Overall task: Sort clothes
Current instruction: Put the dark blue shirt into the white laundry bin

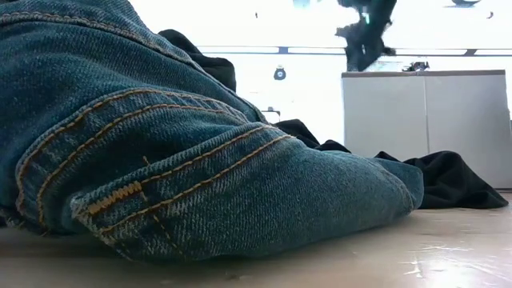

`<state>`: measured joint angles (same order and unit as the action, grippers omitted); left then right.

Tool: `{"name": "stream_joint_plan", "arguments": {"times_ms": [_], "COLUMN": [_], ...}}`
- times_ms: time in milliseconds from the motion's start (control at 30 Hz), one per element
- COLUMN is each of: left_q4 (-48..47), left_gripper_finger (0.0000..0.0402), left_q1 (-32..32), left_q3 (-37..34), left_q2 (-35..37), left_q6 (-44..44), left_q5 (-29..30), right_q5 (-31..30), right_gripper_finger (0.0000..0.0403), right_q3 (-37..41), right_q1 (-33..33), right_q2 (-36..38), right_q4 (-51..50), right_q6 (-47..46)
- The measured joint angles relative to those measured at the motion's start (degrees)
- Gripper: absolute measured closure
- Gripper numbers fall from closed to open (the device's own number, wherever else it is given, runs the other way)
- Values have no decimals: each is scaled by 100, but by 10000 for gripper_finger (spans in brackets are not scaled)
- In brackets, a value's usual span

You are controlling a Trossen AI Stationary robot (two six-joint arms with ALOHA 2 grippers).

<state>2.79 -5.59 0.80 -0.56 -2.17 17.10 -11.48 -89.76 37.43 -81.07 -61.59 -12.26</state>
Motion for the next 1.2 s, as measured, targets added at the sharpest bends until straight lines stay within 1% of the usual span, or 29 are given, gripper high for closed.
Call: {"name": "stream_joint_plan", "arguments": {"times_ms": [67, 133, 233, 300, 367, 433, 533, 700, 733, 800, 867, 900, 967, 1000, 1133, 1167, 1200], "left_q4": [1, 0, 0, 2, 1, 0, 0, 1, 1, 0, 0, 0, 0, 0, 0, 0, 2], "left_gripper_finger": [271, 271, 271, 271, 271, 271, 271, 271, 271, 271, 271, 271, 271, 271, 271, 271, 271], "left_q1": [-1, 0, 1, 1, 1, 0, -1, -1, 1, -1, -1, 1, 1, 1, 1, 1, -1], "left_q3": [1, 1, 1, -1, 1, 1, 1, 1, 1, 0, 0, 0, 0, 0, 1, 0, 1], "left_q2": [0, 1, 1, -1, 1, -1, -1, -1, -1, -1, -1, -1, -1, 0, -1, 0, -1], "left_q6": [0, 0, 0, 0, 0, 0, 0, 0, 0, 0, 0, 0, 0, 0, 0, 0, 0], "left_q5": [1, 1, 0, 0, 2, 2, 2, 2, 2, 1, 1, 1, 0, 0, 0, 2, 0], "right_q5": [30, 102, 164, 145, 98, 102, 93, 112, 163, 447, 741, 783, 778, 766, 754, 754, 705], "right_gripper_finger": [265, 265, 265, 265, 265, 265, 265, 255, 251, 246, 246, 249, 266, 281, 377, 387, 388], "right_q3": [49, 304, 941, 1480, 2023, 2466, 2774, 2649, 2603, 2481, 2364, 2303, 2178, 2103, 1761, 1641, 1506], "right_q1": [-585, -1374, -2560, -3222, -3722, -4033, -4141, -3942, -3905, -3831, -3784, -3770, -3765, -3764, -3753, -3742, -3742], "right_q2": [224, 435, 586, 582, 468, 216, -331, -1366, -1557, -1929, -2289, -2464, -2775, -2907, -3268, -3295, -3305], "right_q4": [461, 985, 1938, 2652, 3404, 4001, 4170, 3987, 3981, 3977, 3991, 3996, 4032, 4031, 3957, 3872, 3730], "right_q6": [115, 314, 467, 399, 182, -47, -424, -578, -572, -548, -484, -452, -403, -377, -307, -239, -228]}}
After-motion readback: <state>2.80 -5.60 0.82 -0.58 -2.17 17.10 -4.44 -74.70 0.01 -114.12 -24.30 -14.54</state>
